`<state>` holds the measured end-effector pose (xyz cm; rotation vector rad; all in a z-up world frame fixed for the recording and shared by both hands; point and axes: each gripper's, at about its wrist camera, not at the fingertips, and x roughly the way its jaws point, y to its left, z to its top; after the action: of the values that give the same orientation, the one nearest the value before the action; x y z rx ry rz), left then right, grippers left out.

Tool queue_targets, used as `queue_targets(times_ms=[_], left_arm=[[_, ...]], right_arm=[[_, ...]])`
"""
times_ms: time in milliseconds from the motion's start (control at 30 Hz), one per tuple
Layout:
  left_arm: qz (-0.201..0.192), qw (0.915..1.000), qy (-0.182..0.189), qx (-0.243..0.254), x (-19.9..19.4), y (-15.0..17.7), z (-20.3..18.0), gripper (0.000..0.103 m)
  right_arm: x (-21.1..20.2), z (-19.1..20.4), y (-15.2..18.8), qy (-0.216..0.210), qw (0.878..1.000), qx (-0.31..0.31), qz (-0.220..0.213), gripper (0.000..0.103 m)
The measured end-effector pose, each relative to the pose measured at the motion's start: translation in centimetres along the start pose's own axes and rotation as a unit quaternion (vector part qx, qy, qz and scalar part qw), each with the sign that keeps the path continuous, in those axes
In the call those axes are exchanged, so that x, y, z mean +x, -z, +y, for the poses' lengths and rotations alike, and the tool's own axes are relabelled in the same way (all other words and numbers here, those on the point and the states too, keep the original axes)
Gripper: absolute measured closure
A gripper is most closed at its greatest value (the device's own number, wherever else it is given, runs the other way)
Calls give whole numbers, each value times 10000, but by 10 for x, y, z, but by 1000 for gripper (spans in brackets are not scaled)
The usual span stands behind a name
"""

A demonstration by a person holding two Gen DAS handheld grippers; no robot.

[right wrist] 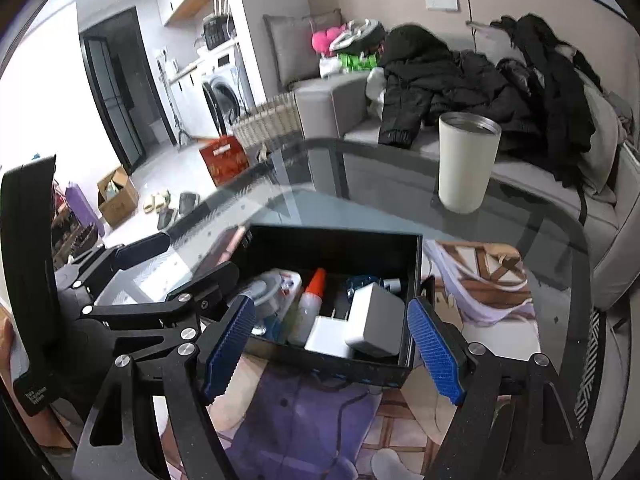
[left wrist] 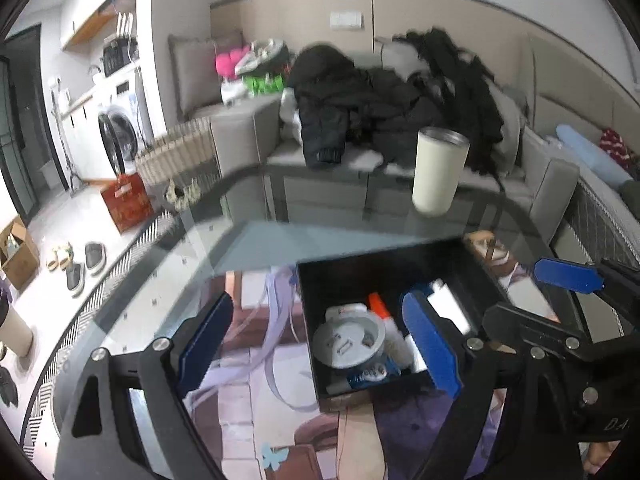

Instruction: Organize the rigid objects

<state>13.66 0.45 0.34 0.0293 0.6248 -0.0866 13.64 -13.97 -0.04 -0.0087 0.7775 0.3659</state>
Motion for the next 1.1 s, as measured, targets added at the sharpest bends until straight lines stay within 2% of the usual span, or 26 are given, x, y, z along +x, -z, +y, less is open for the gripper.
queue_targets(times_ms=[67, 167, 200, 300, 400, 667, 867, 1100], left_arm=[[-318, 9995, -66, 10, -10, -3, 0, 16], [-851, 9962, -160, -58, -28, -6, 1, 15], [-1039, 9945, -133, -81, -35, -7, 2, 14], [-1415, 9897, -169, -108, -49, -9, 4, 4], [-1638, 9863, -168, -99, -59, -9, 5, 4], [-1638, 9862, -110, -222, -69, -6, 6, 4], [-1708, 9851, -103, -157, -79, 7, -2, 3], [-1783, 9836, -56, -261, -91, 31, 1, 3]], right_arm=[[-10, 3, -1, 44, 9996, -67, -279, 22], [-31, 11, -1, 179, 9949, -259, -962, 18], [-41, 15, 0, 303, 9900, -378, -1326, 17], [-61, 22, 4, 416, 9782, -557, -1958, 13], [-74, 24, 4, 312, 9716, -559, -2276, 8], [-85, 28, 5, 288, 9674, -498, -2468, 8], [-96, 30, 21, 323, 9639, -501, -2595, 5], [-104, 32, 43, 185, 9681, -456, -2456, 4]])
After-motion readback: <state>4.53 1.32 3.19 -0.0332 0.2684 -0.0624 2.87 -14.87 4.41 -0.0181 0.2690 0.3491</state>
